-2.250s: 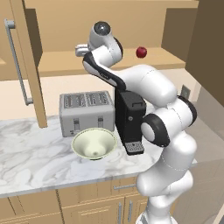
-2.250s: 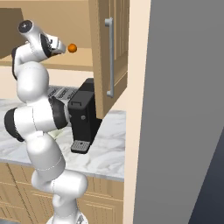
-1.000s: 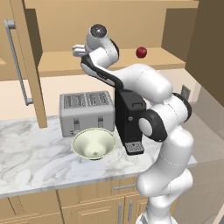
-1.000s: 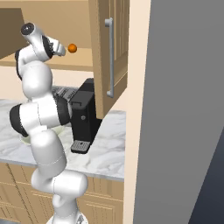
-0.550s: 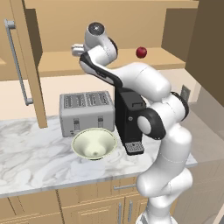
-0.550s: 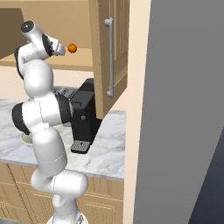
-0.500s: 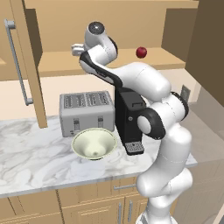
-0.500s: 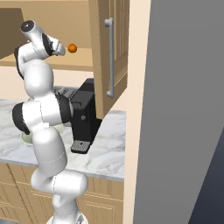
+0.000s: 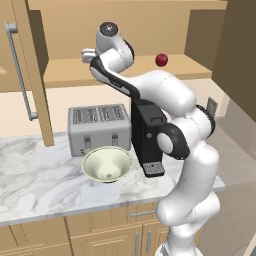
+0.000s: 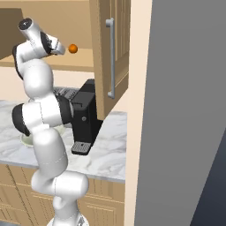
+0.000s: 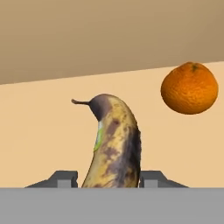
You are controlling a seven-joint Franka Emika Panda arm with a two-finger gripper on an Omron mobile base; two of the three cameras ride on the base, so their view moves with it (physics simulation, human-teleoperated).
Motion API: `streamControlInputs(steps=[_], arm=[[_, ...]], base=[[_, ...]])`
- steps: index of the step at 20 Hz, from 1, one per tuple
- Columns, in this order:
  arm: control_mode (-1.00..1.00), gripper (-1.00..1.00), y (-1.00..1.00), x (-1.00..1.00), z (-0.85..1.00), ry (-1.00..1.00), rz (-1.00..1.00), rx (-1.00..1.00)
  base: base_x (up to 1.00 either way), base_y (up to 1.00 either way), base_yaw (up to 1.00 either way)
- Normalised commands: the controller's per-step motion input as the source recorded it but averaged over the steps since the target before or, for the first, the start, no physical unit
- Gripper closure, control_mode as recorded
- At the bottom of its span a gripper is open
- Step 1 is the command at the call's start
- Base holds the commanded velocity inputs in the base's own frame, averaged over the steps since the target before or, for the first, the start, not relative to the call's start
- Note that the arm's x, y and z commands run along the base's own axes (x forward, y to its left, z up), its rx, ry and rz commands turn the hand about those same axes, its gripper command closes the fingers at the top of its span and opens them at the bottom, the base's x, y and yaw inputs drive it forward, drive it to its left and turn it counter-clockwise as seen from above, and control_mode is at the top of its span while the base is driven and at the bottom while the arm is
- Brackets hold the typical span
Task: Open the cabinet. Pick the banana and apple from the cabinet and place them into the bowl. Then close the cabinet.
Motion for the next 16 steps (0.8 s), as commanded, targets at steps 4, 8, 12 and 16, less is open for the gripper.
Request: streamControlInputs(steps=[4, 8, 12, 16], arm=[[-1.00, 1.00, 0.00, -0.35, -0.09, -0.15, 0.00, 0.00], [-1.00, 1.00, 0.00, -0.54, 0.15, -0.04, 0.00, 0.00], [-1.00, 1.00, 0.00, -0.70, 0.22, 0.00, 0.00, 0.00], [-1.00, 1.00, -0.03, -0.95, 0.17, 0.02, 0.00, 0.00]], base=[[0.00, 0.00, 0.00], [0.00, 0.00, 0.00], [0.00, 0.00, 0.00], [0.00, 0.00, 0.00]])
